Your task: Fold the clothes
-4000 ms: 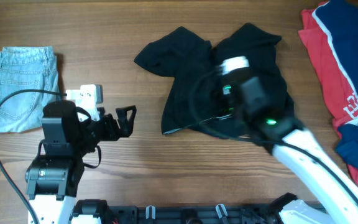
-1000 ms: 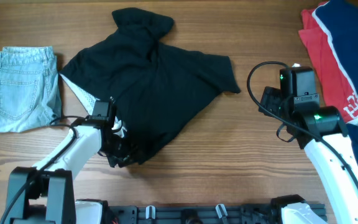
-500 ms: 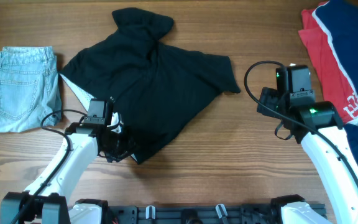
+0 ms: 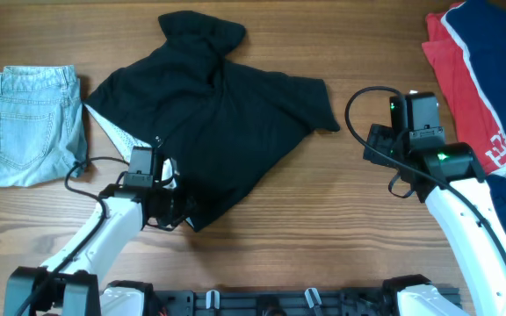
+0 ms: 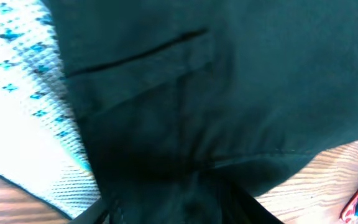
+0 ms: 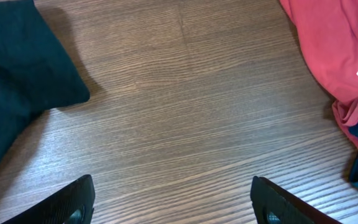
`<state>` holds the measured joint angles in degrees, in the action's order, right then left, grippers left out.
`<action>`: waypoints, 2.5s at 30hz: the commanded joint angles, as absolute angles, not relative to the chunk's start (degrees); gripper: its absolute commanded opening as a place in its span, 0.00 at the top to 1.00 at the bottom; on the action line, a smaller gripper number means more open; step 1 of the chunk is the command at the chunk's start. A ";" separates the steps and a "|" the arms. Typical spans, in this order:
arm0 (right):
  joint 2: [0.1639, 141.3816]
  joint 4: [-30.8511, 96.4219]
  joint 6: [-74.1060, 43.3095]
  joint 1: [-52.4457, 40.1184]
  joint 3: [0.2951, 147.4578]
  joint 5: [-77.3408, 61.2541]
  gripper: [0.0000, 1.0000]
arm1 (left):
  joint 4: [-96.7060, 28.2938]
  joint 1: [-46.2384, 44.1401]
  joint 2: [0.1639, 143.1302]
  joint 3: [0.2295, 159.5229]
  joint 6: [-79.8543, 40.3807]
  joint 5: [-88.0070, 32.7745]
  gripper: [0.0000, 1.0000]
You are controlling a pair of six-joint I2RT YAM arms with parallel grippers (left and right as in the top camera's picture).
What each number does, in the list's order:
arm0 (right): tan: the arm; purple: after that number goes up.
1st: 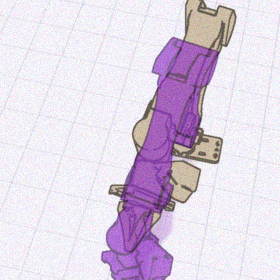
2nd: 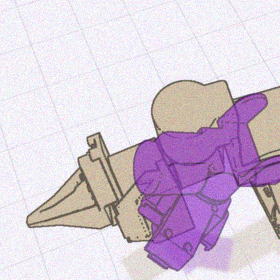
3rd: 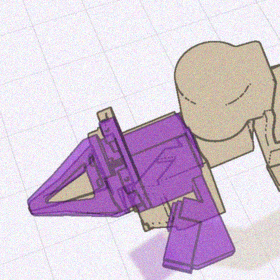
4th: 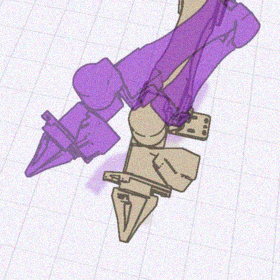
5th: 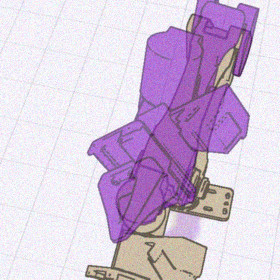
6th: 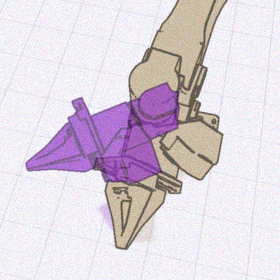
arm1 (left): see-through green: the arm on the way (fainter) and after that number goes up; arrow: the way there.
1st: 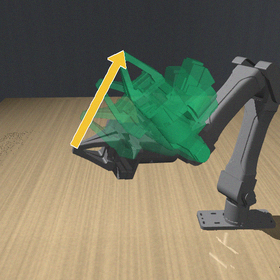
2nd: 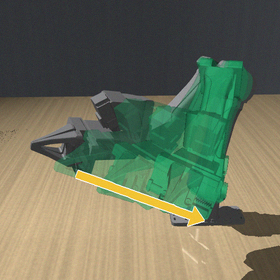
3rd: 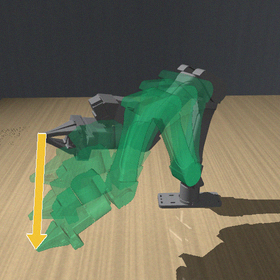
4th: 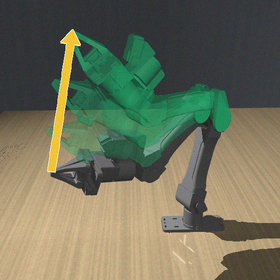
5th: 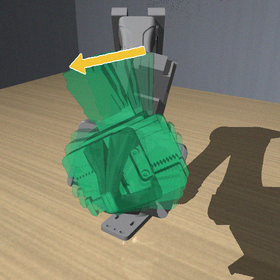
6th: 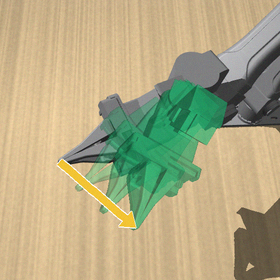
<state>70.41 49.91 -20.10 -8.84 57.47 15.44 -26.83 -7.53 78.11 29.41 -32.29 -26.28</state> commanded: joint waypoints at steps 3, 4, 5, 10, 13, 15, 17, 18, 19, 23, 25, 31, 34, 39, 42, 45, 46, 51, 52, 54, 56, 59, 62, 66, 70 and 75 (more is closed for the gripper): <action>70.85 50.00 -19.66 -8.64 57.52 14.92 0.20 | -23.90 -10.44 78.54 28.97 -32.67 -27.59 0.58; 70.85 49.98 -19.66 -8.64 57.52 14.92 0.20 | -23.73 -10.74 78.54 28.97 -32.67 -27.57 0.60; 70.85 50.00 -19.68 -8.64 57.52 14.92 0.20 | -23.75 -11.16 78.54 28.97 -32.67 -27.57 0.82; 70.89 50.09 -19.55 -8.64 57.52 14.79 0.20 | -29.32 -11.14 78.46 28.97 -32.64 -27.57 0.96; 71.42 48.49 -16.36 -8.64 57.52 9.65 0.24 | -38.50 -11.07 77.65 28.99 -32.27 -24.93 0.96; 72.93 46.46 -12.95 -8.64 57.52 3.31 0.25 | -41.95 -10.46 76.25 29.06 -34.39 -21.50 0.96; 75.37 45.10 -11.22 -8.64 57.52 -0.99 0.25 | -43.59 -9.47 74.52 29.06 -37.60 -16.86 0.96; 77.17 44.38 -10.55 -8.64 57.52 -2.68 0.25 | -43.59 -8.93 73.60 29.06 -38.02 -15.07 0.96; 78.83 43.81 -10.48 -8.64 57.52 -3.60 0.25 | -43.57 -8.49 72.93 29.06 -38.04 -13.63 0.96; 87.37 40.03 -10.37 -8.64 57.52 -8.78 0.23 | -43.38 -5.96 70.08 29.08 -38.41 -8.32 0.96; 91.44 38.28 -10.26 -8.64 57.52 -11.27 0.23 | -43.18 -4.69 69.73 29.10 -38.41 -8.03 0.96; 99.98 36.84 -6.11 -8.64 57.52 -18.76 0.22 | -42.89 -3.57 69.73 29.10 -38.41 -8.03 0.96; 102.59 36.36 -5.98 -8.64 57.49 -20.56 0.21 | -42.83 -3.57 69.73 29.10 -38.41 -8.05 0.96; 104.51 35.99 -8.32 -8.64 57.25 -24.16 0.25 | -42.85 -3.57 69.73 29.10 -38.41 -8.05 0.96; 105.32 36.23 -9.17 -8.67 57.25 -26.96 0.31 | -42.92 -3.57 69.73 29.10 -38.41 -8.05 0.96; 105.56 36.80 -9.17 -8.67 56.88 -28.40 0.33 | -42.89 -3.57 69.73 29.10 -38.41 -8.05 0.96; 105.56 36.88 -9.19 -8.67 56.73 -28.38 0.35 | -42.89 -3.57 69.73 29.10 -38.41 -8.08 0.96; 105.56 36.42 -9.21 -8.64 56.10 -28.34 0.96 | -42.89 -3.57 69.73 29.10 -38.41 -8.23 0.96; 105.56 36.16 -9.23 -8.64 56.10 -28.16 0.96 | -42.89 -3.57 69.73 29.10 -38.41 -8.27 0.96; 105.51 35.75 -12.21 -8.64 56.14 -24.08 0.96 | -42.92 -3.57 69.73 29.10 -38.39 -8.27 0.96; 105.03 35.81 -15.75 -8.10 56.29 -16.95 0.96 | -42.89 -3.57 69.73 29.10 -38.39 -8.27 0.96; 101.80 38.09 -18.02 -3.29 58.46 -11.88 0.96 | -42.89 -3.57 69.73 29.12 -38.39 -8.27 0.96; 95.57 41.78 -19.73 4.71 61.73 -10.11 0.96 | -43.40 -3.57 69.69 29.65 -38.13 -9.15 0.96; 83.35 45.28 -18.46 13.67 62.78 -10.35 0.96 | -49.34 -3.57 69.63 35.11 -34.44 -10.59 0.96; 80.90 54.30 -11.57 10.83 62.08 -16.69 0.92 | -50.41 -3.57 69.63 38.13 -33.23 -8.84 0.96; 81.14 53.12 -8.93 3.44 53.12 -19.33 0.51 | -50.17 -3.57 69.65 38.13 -33.23 -8.86 0.96</action>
